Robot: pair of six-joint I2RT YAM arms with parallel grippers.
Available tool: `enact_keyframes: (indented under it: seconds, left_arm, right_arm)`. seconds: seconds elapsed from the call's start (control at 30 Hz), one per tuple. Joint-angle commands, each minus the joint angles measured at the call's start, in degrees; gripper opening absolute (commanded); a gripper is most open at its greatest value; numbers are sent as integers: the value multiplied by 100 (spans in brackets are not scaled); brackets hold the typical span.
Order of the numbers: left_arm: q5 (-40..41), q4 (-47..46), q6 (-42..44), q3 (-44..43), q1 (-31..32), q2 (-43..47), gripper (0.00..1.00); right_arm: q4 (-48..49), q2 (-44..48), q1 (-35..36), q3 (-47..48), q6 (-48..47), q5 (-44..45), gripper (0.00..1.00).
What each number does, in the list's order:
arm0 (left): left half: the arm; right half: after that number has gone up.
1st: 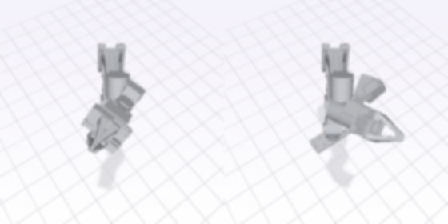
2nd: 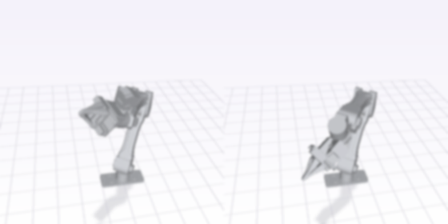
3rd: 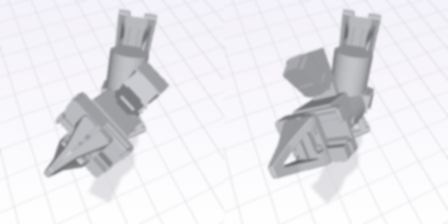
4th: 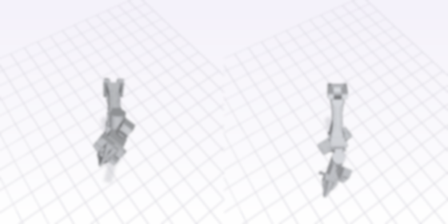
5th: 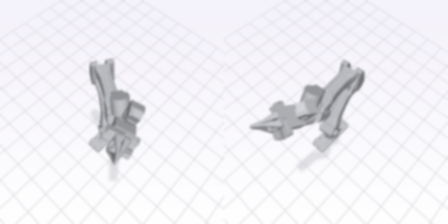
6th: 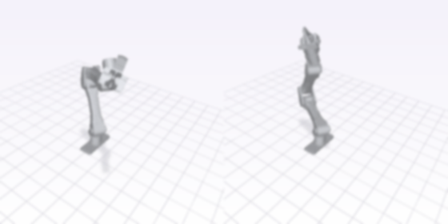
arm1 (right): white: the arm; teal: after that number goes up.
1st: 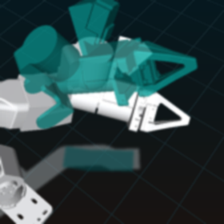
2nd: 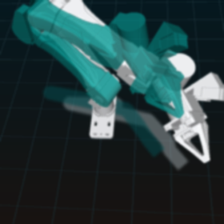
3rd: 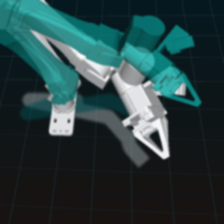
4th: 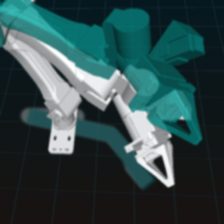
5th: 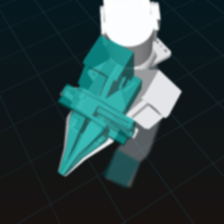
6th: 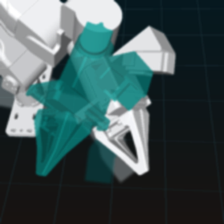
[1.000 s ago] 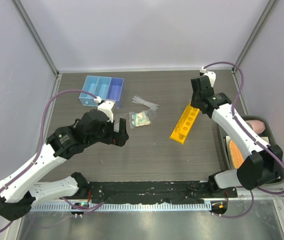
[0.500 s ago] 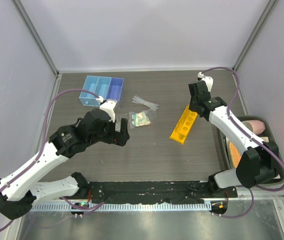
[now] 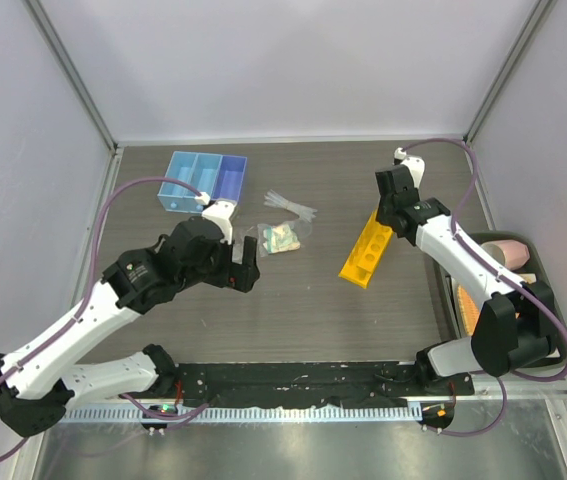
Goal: Organize the chemistry lab equipment
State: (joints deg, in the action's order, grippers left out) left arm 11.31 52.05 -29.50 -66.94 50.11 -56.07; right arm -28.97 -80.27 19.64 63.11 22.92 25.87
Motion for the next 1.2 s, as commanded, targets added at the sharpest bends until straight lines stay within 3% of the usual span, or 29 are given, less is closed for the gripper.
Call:
enact_keyframes:
  seconds: [0.0, 0.07, 0.1, 0.2, 0.37, 0.7, 1.07, 1.17]
  left_arm:
    - [-50, -213, 84, -171, -19, -18, 100]
    - [-50, -213, 84, -179, -19, -35, 100]
    - [-50, -222, 84, -179, -19, -53, 100]
    - [11, -196, 93, -214, -10, -79, 100]
    - [301, -20, 128, -478, -10, -272, 100]
    - [978, 174, 304, -1260, -325, -1088, 100]
    - [302, -502, 339, -1506, -2381, -2521, 100]
    - [-93, -696, 374, -1909, -3206, -3056, 94]
  right_arm:
    - [181, 64, -13, -36, 90, 94, 11]
    - [155, 81, -21, -36, 81, 50, 20]
    - [120, 73, -21, 16, 81, 24, 31]
    - [-73, 125, -21, 174, 55, -12, 48]
    - [-468, 319, -21, 508, -15, 76, 63]
    - [-1813, 1153, 119, 1669, -147, 244, 68]
    - [-2297, 2357, 321, 1564, -182, -178, 69]
    - [-2183, 2542, 321, 1337, -112, -652, 68]
